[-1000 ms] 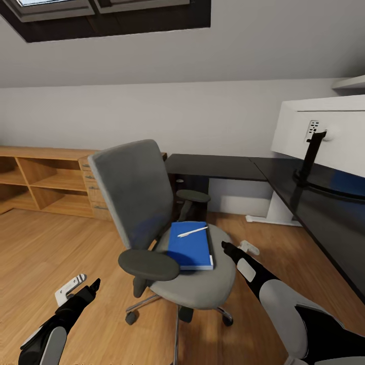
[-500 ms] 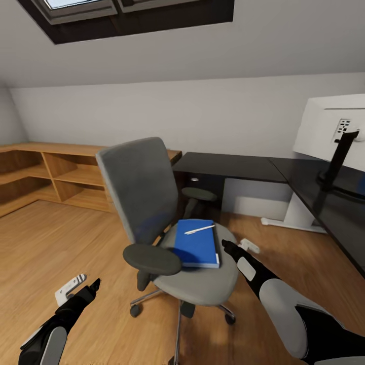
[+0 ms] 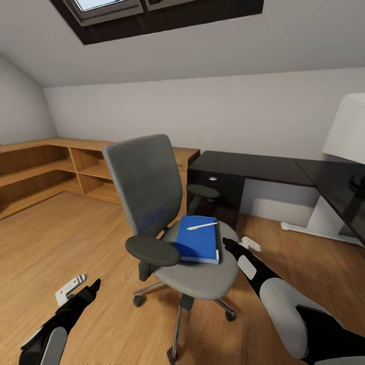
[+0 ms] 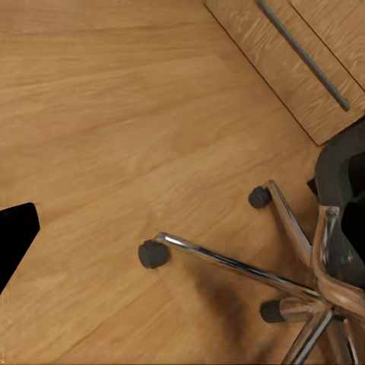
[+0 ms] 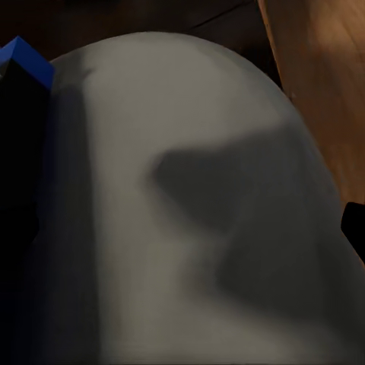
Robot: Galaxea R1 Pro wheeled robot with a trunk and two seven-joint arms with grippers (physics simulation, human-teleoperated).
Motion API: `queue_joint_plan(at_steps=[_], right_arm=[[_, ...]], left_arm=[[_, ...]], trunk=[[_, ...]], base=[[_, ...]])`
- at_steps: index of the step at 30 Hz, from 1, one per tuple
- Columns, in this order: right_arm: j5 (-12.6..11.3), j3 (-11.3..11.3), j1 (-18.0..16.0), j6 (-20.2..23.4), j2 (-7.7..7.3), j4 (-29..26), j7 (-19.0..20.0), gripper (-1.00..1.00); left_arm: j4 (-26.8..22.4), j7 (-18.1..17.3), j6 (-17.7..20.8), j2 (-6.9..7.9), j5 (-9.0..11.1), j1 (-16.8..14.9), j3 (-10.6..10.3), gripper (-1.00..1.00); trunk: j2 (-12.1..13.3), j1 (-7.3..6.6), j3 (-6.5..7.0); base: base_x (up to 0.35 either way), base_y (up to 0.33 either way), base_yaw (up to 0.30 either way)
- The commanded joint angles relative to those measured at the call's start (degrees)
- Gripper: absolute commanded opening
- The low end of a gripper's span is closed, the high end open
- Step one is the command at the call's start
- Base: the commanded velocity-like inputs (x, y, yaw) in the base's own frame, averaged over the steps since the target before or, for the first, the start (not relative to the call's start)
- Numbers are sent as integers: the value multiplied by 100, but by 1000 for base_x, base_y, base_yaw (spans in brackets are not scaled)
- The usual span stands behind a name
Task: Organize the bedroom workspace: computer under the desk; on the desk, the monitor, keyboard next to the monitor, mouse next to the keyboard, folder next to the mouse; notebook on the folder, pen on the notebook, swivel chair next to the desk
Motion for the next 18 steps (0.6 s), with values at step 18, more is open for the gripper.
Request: queue_joint_plan(at_steps=[18], right_arm=[[-122, 36, 0, -18, 11, 239, 11, 100]], left_arm=[[-7, 25, 30, -22, -139, -5, -4, 100]], trunk=[[-2, 0, -78]], base=[[28, 0, 242]])
